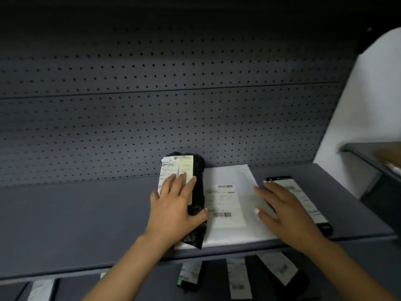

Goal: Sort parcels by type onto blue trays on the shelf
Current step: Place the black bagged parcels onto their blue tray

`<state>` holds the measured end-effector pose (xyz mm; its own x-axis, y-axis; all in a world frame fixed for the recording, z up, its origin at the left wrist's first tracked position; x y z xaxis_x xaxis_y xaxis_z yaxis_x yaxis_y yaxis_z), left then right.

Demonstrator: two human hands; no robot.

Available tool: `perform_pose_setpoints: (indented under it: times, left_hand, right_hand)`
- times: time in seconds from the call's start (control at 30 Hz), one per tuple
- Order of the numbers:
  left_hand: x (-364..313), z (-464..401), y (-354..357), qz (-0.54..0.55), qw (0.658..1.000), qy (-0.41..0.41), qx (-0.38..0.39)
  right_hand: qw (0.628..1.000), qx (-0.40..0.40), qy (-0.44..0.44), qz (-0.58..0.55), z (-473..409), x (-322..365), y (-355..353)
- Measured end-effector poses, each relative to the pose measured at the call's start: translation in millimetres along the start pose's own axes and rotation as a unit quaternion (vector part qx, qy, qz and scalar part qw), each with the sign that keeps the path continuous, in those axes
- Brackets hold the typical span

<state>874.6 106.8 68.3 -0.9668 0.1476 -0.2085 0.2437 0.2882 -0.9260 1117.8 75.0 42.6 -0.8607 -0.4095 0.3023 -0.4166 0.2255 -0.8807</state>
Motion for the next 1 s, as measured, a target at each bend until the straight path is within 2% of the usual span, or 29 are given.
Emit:
perform_pose_setpoints:
  times: [0.2, 0.5, 0.77, 1.0]
  left_hand:
    - [-48.4, 4.4, 18.7, 0.008, 0.998, 0.044, 0.036]
    - [-85.7, -2.0, 24.9, 0.027, 0.996, 0.078, 0.035]
    - [-86.0, -2.4, 31.9, 0.026, 0.994, 0.097, 0.03]
    - [-62.6, 7.4, 16.6, 0.026, 0.994, 0.107, 0.012]
  right_hand:
    - [0.995, 0.038, 0.061, 0.067, 34.0, -52.0, -3.9]
    - [0.983, 0.092, 0.126, 0.098, 43.1, -82.3, -1.4]
    - [0.989, 0.093, 0.112, 0.032, 48.0, -85.0, 6.3]
    - [0.996, 0.04, 0.083, 0.005, 41.6, -55.2, -8.1]
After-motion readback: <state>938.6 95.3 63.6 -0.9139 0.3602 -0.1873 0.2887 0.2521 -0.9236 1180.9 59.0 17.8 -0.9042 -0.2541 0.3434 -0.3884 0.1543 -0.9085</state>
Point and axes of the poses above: each hand's wrist, its own z-axis away from the middle knuckle, its own y-axis out of the palm, x = y × z, the point moved 9 cm from there along -z, towards the middle knuckle, and after that the axes turned 12 degrees about -y, right-handed, at the moved point
